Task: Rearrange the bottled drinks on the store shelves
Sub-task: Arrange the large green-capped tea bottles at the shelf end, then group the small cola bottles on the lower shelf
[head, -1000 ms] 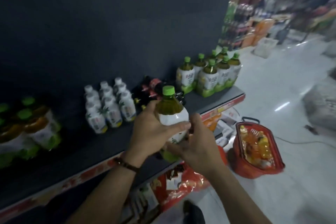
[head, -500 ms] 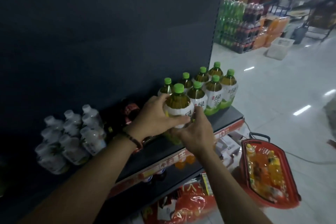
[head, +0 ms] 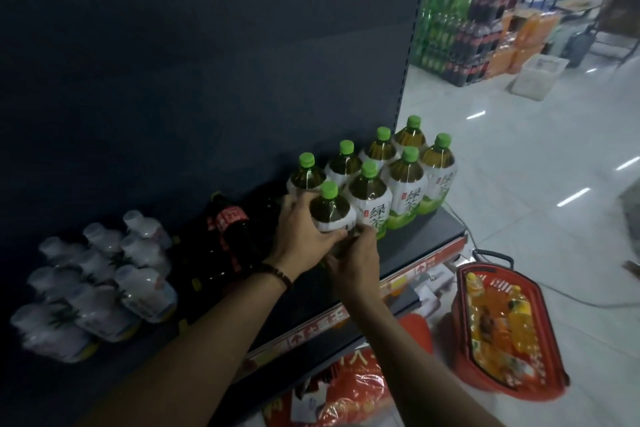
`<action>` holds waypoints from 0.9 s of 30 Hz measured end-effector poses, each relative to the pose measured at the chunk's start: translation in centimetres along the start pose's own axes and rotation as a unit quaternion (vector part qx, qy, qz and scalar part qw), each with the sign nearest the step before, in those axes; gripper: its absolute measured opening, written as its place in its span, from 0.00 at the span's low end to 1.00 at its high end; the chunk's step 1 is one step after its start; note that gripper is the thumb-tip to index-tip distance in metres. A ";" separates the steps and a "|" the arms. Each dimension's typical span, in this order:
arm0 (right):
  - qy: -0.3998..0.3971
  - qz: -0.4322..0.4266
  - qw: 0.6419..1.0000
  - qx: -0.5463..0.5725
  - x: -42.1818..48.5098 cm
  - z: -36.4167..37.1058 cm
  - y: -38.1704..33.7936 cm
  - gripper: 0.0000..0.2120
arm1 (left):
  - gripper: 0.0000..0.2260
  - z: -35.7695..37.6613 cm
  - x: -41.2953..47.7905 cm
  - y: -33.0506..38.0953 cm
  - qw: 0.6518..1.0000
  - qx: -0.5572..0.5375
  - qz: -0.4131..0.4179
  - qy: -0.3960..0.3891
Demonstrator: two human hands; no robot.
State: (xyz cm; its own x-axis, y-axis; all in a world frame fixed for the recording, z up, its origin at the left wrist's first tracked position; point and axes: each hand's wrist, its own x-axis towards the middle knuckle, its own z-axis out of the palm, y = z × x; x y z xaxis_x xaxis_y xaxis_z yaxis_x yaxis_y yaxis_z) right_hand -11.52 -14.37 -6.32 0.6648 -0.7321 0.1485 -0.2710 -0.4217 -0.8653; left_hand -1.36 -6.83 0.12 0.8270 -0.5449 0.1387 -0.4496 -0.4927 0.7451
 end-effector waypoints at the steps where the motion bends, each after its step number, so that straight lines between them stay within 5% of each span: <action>1: 0.000 0.006 1.000 0.010 0.2 0.1 0.0 0.29 | 0.35 -0.1 0.0 -0.1 1.000 -0.009 -0.012 0.005; 11: 0.002 0.012 0.998 0.061 0.1 -0.1 0.2 0.25 | 0.39 -0.8 -0.2 -0.3 0.999 -0.041 -0.023 -0.021; 13: 0.029 0.003 0.997 0.068 -1.0 -0.4 -0.9 0.20 | 0.31 -2.5 -0.8 -0.3 0.999 -0.031 0.000 0.013; 16: -0.020 -0.075 0.996 0.037 -1.6 0.3 -3.6 0.12 | 0.10 -6.4 -3.1 -1.8 0.983 -0.041 0.047 0.172; 18: -0.102 -0.130 0.986 -0.038 -0.9 1.9 -6.1 0.12 | 0.06 -8.6 -5.2 -4.2 0.974 -0.049 0.003 0.222; 23: -0.236 -0.097 0.929 -0.267 0.9 8.8 -11.1 0.35 | 0.08 -9.0 -9.8 -8.9 0.965 -0.084 -0.181 0.170; 27: -0.266 -0.033 0.904 -0.334 1.6 11.5 -11.3 0.29 | 0.03 -9.3 -11.2 -10.1 0.944 -0.167 -0.239 0.155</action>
State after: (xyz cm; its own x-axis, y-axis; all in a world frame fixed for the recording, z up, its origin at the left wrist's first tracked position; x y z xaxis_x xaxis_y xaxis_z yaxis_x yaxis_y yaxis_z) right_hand 0.62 -4.67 -1.79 0.8874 -0.4072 -0.2163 -0.4600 -0.8141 -0.3546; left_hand -2.96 10.52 -2.89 0.9908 -0.0637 -0.1195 0.0886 -0.3623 0.9279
